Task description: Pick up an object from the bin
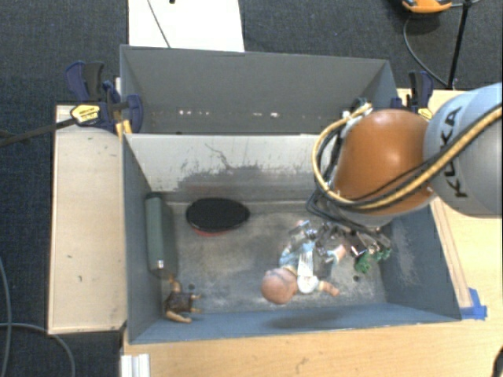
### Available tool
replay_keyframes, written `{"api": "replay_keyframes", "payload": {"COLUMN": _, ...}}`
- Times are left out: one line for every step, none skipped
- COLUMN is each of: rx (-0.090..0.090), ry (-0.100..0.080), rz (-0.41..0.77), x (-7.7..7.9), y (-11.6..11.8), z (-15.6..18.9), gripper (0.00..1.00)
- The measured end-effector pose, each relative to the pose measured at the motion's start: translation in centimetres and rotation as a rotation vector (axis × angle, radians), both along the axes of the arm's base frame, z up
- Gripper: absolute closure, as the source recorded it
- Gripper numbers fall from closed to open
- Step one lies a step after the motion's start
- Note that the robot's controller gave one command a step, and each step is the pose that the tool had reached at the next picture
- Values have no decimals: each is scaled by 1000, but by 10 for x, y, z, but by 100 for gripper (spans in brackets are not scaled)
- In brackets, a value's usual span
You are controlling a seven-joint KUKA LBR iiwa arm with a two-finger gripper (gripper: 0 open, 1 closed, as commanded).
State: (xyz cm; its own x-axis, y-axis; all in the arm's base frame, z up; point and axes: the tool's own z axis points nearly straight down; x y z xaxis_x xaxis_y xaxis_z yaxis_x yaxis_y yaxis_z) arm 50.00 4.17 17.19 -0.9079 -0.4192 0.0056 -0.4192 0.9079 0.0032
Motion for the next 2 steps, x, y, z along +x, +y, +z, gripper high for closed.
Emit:
{"api": "replay_keyframes", "payload": {"rx": 1, "ry": -24, "rz": 30, "x": 10, "y": 0, "z": -13, "gripper": 100}}
{"api": "replay_keyframes", "payload": {"rx": 0, "ry": 10, "rz": 39, "x": 4, "y": 5, "z": -14, "gripper": 100}}
